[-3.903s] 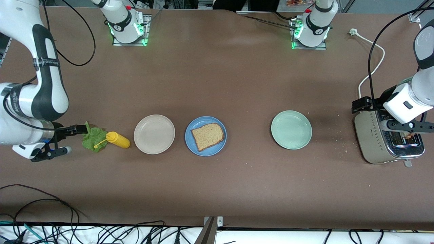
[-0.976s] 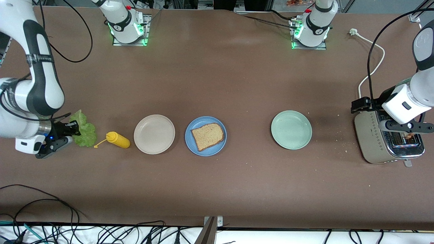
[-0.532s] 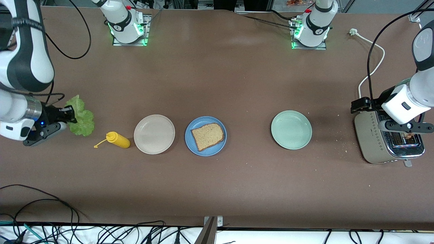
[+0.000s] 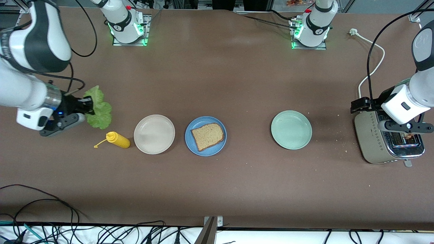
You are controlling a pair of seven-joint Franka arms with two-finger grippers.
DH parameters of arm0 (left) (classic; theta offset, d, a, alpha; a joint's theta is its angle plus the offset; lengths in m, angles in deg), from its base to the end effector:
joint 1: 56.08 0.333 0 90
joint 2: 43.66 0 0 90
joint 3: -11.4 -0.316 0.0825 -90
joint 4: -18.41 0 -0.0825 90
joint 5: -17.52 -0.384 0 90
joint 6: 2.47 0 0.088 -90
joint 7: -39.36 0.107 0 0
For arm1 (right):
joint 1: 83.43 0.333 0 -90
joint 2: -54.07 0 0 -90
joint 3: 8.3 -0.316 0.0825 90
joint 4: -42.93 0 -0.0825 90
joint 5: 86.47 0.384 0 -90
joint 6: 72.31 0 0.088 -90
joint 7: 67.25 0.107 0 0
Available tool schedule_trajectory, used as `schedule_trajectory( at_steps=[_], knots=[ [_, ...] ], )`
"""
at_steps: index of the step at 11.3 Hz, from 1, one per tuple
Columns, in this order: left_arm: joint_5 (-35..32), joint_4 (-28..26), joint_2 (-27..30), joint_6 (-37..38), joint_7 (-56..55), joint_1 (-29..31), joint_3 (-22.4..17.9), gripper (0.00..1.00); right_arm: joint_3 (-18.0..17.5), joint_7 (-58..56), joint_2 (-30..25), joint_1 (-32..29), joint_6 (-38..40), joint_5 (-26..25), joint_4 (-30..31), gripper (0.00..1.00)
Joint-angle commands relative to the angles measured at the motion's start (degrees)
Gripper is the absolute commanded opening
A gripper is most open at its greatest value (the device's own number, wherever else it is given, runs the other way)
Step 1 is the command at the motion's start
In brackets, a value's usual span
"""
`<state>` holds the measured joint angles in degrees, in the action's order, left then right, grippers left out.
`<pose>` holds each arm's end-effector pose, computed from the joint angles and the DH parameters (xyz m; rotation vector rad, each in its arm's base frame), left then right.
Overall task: Make sandwich in blue plate with both arms
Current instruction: 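Lift the lettuce leaf with the right gripper toward the white plate, then carry the lettuce over the blue plate and lower it onto the bread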
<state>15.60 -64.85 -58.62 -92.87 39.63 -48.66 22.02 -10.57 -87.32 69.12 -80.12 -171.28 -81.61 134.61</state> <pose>0.6248 -0.0182 0.5281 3.1222 -0.0937 -0.2071 0.6225 0.0664 0.4678 -2.9575 -0.6429 0.1856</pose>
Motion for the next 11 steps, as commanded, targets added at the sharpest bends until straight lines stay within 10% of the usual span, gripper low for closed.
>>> schedule_trajectory(
  at_steps=[1, 11],
  knots=[
    [-0.72, -0.15, 0.28, 0.23, 1.14, 0.49, 0.45, 1.00, 1.66, 11.60, 2.60, 7.39, -0.35, 0.94, -1.58, 0.00],
    [-0.72, -0.15, 0.37, 0.23, 1.05, 0.40, 0.45, 1.00, 6.75, 46.24, 16.75, 26.64, -2.45, 4.19, -16.79, 0.00]
  ],
)
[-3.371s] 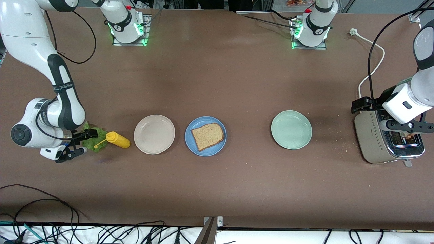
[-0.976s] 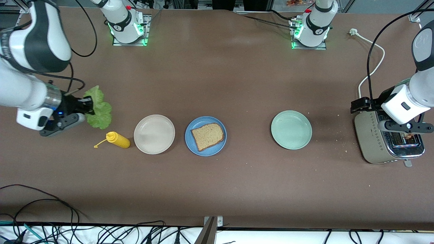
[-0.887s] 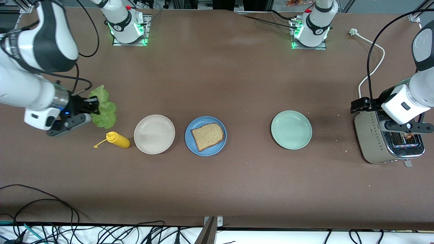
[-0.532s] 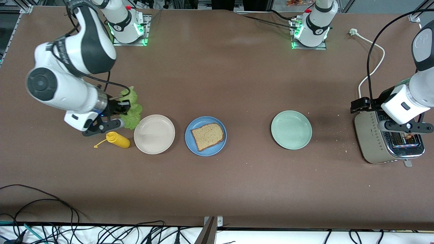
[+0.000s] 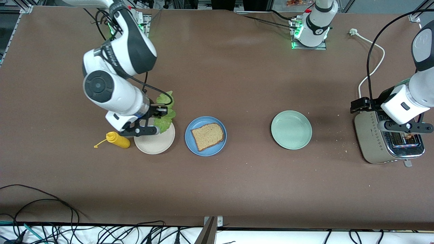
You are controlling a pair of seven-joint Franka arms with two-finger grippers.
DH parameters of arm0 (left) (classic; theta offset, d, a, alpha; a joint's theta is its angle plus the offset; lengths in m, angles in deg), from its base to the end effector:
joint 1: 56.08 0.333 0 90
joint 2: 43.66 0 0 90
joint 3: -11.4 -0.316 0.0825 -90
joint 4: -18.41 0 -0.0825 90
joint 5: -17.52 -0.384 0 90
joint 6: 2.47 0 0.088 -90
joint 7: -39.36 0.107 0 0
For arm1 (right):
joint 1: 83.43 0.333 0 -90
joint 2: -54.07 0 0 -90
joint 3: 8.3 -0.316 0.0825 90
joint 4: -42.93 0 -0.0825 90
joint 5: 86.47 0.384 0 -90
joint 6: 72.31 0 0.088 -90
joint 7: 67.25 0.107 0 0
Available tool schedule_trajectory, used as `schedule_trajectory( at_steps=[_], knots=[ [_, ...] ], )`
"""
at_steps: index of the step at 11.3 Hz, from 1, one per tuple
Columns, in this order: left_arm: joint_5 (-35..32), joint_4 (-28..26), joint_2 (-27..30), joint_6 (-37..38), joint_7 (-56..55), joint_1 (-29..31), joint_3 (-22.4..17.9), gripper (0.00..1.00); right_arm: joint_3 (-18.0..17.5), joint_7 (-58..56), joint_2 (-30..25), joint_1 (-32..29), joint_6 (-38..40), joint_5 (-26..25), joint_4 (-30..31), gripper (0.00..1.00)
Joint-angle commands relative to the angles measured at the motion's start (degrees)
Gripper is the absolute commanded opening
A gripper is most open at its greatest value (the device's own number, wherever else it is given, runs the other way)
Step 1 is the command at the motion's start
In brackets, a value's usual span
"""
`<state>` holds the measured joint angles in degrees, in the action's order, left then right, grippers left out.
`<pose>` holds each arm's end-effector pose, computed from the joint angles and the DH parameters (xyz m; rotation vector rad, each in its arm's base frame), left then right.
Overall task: Make sandwich in blue plate with both arms
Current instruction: 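Carry the lettuce over the blue plate and lower it onto the bread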
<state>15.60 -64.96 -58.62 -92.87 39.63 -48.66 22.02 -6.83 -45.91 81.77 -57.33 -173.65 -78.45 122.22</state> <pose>0.6246 -0.0182 0.5272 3.1221 -0.0938 -0.2101 0.6195 0.3009 0.4267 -3.0585 -0.0389 0.2127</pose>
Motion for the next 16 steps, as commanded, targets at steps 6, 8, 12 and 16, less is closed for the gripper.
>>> schedule_trajectory(
  at_steps=[6, 8, 12, 16],
  knots=[
    [-0.72, -0.04, 0.46, 0.23, 0.96, 0.40, 0.45, 1.00, 6.35, 19.07, 15.79, 10.90, -7.39, 1.12, -14.23, 0.00],
    [-0.72, -0.04, 0.46, 0.32, 0.96, 0.40, 0.45, 1.00, 6.35, 22.32, 18.34, 10.81, -12.01, 4.00, -15.66, 0.00],
    [-0.72, -0.04, 0.37, 0.32, 1.05, 0.49, 0.45, 1.00, 6.18, 25.68, 21.95, 11.07, -21.18, 6.84, -15.66, 0.00],
    [-0.72, -0.04, 0.28, 0.23, 1.14, 0.58, 0.45, 1.00, 6.18, 25.95, 25.11, 12.74, -24.43, 6.75, -14.87, 0.00]
  ],
)
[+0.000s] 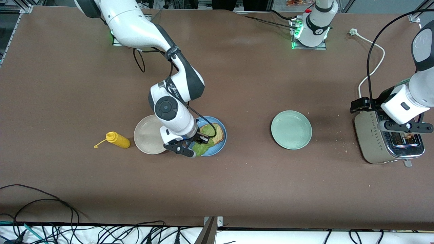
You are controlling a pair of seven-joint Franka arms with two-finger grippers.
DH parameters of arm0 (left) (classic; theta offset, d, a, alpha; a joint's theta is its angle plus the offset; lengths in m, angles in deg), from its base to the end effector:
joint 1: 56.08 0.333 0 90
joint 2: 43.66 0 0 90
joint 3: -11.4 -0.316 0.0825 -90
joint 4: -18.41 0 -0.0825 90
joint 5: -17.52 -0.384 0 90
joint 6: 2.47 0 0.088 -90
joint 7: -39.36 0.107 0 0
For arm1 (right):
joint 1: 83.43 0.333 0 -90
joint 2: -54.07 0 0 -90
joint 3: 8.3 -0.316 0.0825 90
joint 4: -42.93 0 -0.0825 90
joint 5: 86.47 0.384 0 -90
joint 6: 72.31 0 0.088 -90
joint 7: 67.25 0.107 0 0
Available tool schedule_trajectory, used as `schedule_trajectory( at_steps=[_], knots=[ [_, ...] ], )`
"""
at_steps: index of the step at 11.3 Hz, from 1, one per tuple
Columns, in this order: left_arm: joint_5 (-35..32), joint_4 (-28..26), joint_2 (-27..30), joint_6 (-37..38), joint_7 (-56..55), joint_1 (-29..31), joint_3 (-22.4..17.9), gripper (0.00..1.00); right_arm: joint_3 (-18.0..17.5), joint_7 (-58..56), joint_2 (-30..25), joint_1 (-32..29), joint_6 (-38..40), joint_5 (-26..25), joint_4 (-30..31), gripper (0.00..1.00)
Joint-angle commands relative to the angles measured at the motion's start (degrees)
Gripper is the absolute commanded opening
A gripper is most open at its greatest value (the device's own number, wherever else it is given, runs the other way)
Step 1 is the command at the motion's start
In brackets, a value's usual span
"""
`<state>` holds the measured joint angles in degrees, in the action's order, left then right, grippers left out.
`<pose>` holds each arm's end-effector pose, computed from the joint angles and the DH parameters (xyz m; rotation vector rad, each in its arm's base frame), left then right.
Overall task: Make sandwich in blue plate with both arms
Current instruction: 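Carry the lettuce over the blue plate and lower it onto the bread, then open the right gripper and raise it away from the blue plate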
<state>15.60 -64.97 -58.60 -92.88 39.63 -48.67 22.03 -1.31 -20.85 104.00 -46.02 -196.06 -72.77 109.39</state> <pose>0.6246 -0.0185 0.5274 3.1221 -0.0944 -0.2095 0.6499 0.4264 0.2849 -2.9210 0.5151 -0.0481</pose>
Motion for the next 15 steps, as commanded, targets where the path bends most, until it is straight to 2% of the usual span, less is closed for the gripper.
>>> schedule_trajectory(
  at_steps=[1, 4, 5, 6, 7, 9, 11, 13, 15],
  knots=[
    [-0.72, -0.02, 0.26, 0.23, 1.14, 0.75, 0.45, 1.00, 0.66, 1.06, 3.67, 2.49, -2.37, 1.07, -1.86, 0.00],
    [-0.72, -0.02, 0.26, 0.23, 1.57, 0.93, 0.45, 1.00, 0.75, 1.15, 3.59, 3.20, -3.16, 0.80, 1.30, 0.02],
    [-0.72, -0.02, 0.26, 0.23, 1.58, 0.93, 0.45, 1.00, 0.75, 0.98, 3.59, 3.20, -3.08, 0.72, 1.30, 0.17],
    [-0.72, -0.11, 0.26, 0.23, 1.58, 0.93, 0.45, 1.00, 0.75, 0.72, 3.59, 3.02, -3.08, 0.63, 1.30, 0.69],
    [-0.72, -0.11, 0.26, 0.23, 1.58, 0.93, 0.45, 1.00, 0.75, 0.54, 3.42, 3.02, -2.99, 0.45, 1.39, 1.00],
    [-0.81, -0.20, 0.26, 0.23, 1.66, 0.93, 0.36, 1.00, 1.88, -2.17, 2.28, 2.94, -2.29, 0.45, 1.65, 1.00],
    [-0.81, -0.11, 0.26, 0.23, 3.24, 2.15, 0.27, 1.00, 2.94, -5.77, 0.44, 2.67, 2.00, 0.45, 1.74, 1.00],
    [-1.42, 0.06, 0.26, 0.23, 4.47, 4.78, 0.19, 1.00, 4.26, -11.92, -1.94, 1.71, 8.06, 0.54, 1.83, 1.00],
    [-1.60, 0.24, -0.43, -0.55, 7.19, 7.94, 0.10, 1.00, 4.35, -18.76, -6.23, -1.35, 11.06, 0.63, 4.54, 1.00]
  ],
)
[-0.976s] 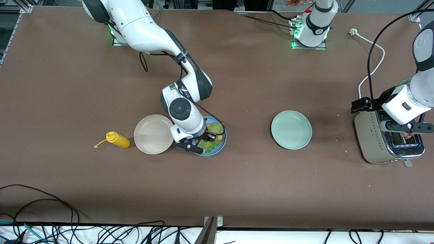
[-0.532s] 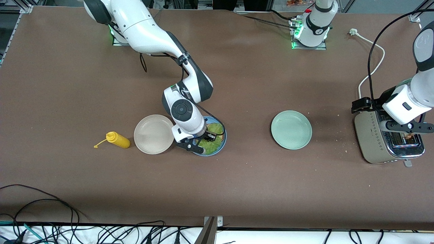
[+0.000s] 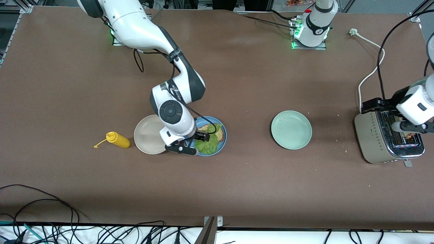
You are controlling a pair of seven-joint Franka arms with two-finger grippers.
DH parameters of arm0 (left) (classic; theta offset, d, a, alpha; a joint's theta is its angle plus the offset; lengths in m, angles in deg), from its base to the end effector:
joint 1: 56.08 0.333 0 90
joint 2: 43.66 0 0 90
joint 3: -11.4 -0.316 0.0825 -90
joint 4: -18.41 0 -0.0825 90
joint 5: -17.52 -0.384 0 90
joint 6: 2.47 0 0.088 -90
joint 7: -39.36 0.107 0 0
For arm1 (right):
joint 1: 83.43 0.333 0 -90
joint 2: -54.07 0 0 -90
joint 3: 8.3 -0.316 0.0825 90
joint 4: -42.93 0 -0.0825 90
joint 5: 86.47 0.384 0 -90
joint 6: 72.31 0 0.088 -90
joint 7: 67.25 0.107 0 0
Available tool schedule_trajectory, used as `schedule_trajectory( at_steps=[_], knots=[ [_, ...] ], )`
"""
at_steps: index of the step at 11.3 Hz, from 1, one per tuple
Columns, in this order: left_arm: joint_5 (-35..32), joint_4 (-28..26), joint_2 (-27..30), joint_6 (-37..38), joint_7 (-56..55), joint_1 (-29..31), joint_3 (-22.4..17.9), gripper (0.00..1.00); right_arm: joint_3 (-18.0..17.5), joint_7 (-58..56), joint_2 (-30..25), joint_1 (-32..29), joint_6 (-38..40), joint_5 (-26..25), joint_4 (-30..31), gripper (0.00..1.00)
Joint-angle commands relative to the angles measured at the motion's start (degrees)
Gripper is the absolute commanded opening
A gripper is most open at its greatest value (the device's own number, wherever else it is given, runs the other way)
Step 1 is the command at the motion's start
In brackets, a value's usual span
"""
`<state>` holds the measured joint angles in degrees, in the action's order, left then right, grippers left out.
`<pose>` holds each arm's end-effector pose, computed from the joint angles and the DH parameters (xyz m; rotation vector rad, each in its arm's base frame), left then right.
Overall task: Make sandwich in blue plate with both arms
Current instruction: 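Open the right gripper and raise it away from the blue plate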
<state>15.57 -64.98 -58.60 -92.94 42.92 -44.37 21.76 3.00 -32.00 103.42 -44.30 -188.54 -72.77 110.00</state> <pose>0.6242 0.0311 0.5272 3.1158 -0.0596 -0.2065 0.6461 0.4059 0.2794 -3.0682 0.2550 0.0377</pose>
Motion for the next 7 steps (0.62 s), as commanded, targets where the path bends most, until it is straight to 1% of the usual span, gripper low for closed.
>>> schedule_trajectory(
  at_steps=[1, 3, 5, 7],
  knots=[
    [-1.31, 0.25, -0.79, -1.28, 5.48, 5.58, 0.45, 1.00, -0.13, -11.39, -8.80, -5.44, 4.24, 0.80, 6.64, 1.00],
    [-1.57, 0.25, -1.75, -4.25, 7.42, 7.53, 0.37, 1.00, -0.31, -19.91, -15.05, -9.40, 6.52, 0.72, 11.83, 1.00],
    [-1.57, 0.25, -3.42, -8.38, 7.43, 9.90, 0.28, 1.00, -0.31, -27.21, -19.27, -12.91, 10.38, 0.45, 14.22, 1.00],
    [-1.66, 0.25, -5.53, -12.69, 7.52, 11.75, 0.28, 1.00, -0.57, -35.39, -23.32, -17.48, 12.15, 0.28, 17.81, 1.00]
  ],
)
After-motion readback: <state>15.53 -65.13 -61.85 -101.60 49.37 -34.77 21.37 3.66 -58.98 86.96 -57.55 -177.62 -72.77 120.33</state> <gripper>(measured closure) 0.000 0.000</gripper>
